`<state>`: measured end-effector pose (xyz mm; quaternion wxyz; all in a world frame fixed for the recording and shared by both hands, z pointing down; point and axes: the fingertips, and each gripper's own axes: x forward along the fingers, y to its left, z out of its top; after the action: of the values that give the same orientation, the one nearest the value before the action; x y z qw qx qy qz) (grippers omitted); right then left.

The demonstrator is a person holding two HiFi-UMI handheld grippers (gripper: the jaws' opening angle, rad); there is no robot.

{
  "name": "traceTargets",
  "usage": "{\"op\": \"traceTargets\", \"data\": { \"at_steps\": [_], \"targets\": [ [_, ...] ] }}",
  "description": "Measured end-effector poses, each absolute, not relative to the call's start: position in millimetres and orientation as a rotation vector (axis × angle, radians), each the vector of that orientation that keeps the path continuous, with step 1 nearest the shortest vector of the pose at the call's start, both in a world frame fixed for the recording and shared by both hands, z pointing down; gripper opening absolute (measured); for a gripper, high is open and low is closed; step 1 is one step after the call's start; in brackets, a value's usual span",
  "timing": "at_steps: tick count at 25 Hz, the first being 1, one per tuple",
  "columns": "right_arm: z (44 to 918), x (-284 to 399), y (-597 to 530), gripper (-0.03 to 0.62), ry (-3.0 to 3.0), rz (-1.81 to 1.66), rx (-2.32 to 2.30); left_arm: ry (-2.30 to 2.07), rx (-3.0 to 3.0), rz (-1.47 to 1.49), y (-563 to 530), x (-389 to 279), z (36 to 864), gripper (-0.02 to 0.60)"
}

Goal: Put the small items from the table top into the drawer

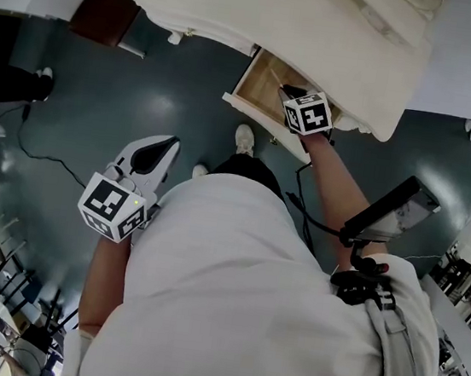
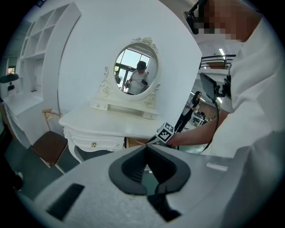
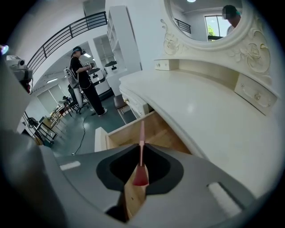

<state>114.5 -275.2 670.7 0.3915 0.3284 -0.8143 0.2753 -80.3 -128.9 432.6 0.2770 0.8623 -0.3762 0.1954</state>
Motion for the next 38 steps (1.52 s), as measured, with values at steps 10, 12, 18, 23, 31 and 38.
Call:
{"op": "traceTargets", "data": {
  "at_steps": [10,12,18,23,31,38],
  "targets": [
    [723.7,105.0,-286.1,0.044,-2.016,0.664,0.722,-1.081,2.232,0.554,-123.1,-85.4,432.5,0.002],
    [731.8,104.6,-287.5,0.044,-2.002,0.654,0.703,-1.099,2.226,0.563,-122.5,-86.1,429.5,0.002],
    [748.0,100.7,-284.5,0.046,-1.976,0.656,0.658,-1.139,2.184,0.583,-120.3,-90.0,422.4,0.002],
    [759.9,95.1,-282.5,0.046,-1.981,0.648,0.615,-1.142,2.165,0.597,-125.2,-86.4,425.9,0.002],
    [780.5,96.5,-289.8,0.048,-1.973,0.644,0.596,-1.103,2.173,0.638,-144.4,-72.1,442.3,0.002],
    [781.7,97.1,-290.0,0.083,-1.981,0.626,0.577,-1.095,2.183,0.647,-148.7,-70.5,443.0,0.002]
  ]
}}
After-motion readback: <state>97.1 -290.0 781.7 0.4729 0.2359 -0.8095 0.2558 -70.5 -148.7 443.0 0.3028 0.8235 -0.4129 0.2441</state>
